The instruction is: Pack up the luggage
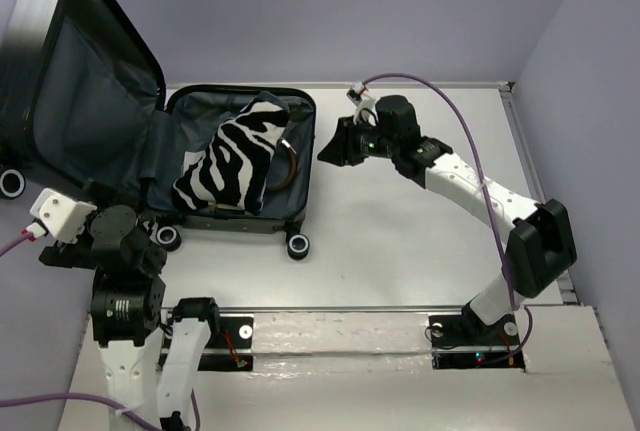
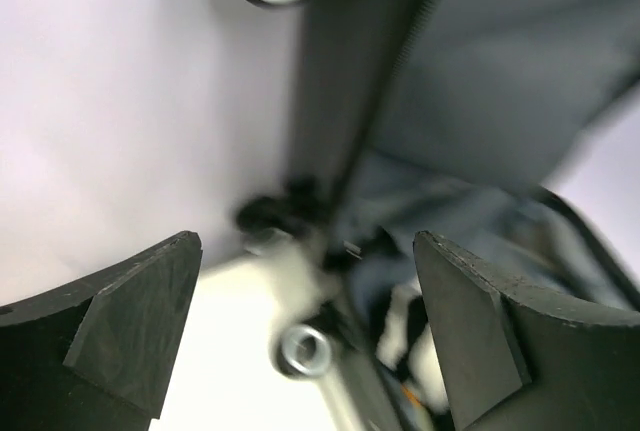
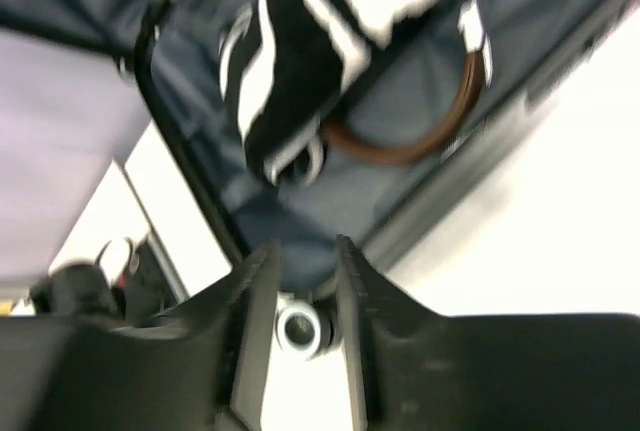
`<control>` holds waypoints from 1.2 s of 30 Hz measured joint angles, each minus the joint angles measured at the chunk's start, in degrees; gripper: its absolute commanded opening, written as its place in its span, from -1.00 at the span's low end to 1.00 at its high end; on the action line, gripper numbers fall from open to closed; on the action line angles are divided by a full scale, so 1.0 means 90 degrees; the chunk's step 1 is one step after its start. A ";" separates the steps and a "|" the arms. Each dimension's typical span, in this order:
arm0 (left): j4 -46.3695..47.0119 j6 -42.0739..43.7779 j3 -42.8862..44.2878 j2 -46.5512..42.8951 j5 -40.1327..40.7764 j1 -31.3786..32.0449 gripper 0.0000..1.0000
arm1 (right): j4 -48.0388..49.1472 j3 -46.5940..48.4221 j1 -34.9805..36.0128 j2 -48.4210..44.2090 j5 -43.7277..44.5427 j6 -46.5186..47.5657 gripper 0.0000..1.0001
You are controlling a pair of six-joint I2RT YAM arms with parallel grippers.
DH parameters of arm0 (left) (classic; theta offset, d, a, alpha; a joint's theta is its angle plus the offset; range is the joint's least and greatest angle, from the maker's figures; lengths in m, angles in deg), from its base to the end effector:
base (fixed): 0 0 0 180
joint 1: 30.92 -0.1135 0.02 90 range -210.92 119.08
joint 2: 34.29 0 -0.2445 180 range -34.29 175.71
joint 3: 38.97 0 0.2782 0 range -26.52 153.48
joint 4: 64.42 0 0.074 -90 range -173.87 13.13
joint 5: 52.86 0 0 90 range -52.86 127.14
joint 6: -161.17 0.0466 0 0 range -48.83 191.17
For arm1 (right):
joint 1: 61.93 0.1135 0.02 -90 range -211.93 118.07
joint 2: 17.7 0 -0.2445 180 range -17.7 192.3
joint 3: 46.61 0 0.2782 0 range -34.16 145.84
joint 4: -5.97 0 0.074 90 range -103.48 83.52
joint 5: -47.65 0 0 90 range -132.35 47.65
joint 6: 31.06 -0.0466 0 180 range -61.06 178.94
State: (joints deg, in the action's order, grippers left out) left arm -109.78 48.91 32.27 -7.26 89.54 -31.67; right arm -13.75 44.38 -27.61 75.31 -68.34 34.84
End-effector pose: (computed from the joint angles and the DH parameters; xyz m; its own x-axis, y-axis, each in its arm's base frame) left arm 0.1035 0.0383 0.4165 0.2845 -0.2274 -0.9313 -0.7480 0.5549 -0.3640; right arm 0.3341 0.2528 0.3049 -0.6235 0.0188 -0.7816 -0.6446 0.5534 0.5275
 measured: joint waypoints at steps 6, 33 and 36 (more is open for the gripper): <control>0.1275 0.1345 0.0129 0.1688 0.1248 -0.0192 0.94 | 0.0471 -0.1343 0.0000 -0.0789 -0.0352 0.0036 0.13; 0.2956 0.2463 0.0372 0.3866 0.1698 -0.1095 -0.89 | 0.0685 0.0066 -0.0185 0.1719 0.0503 -0.0498 0.61; 0.2948 0.2387 0.0403 0.3898 0.1666 -0.1093 -0.89 | 0.0653 0.0512 -0.0180 0.2212 0.0578 -0.0607 0.34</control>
State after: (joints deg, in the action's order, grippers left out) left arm -83.25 70.39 35.89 27.82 104.54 -41.51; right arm -7.87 48.99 -29.23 95.22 -63.14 29.38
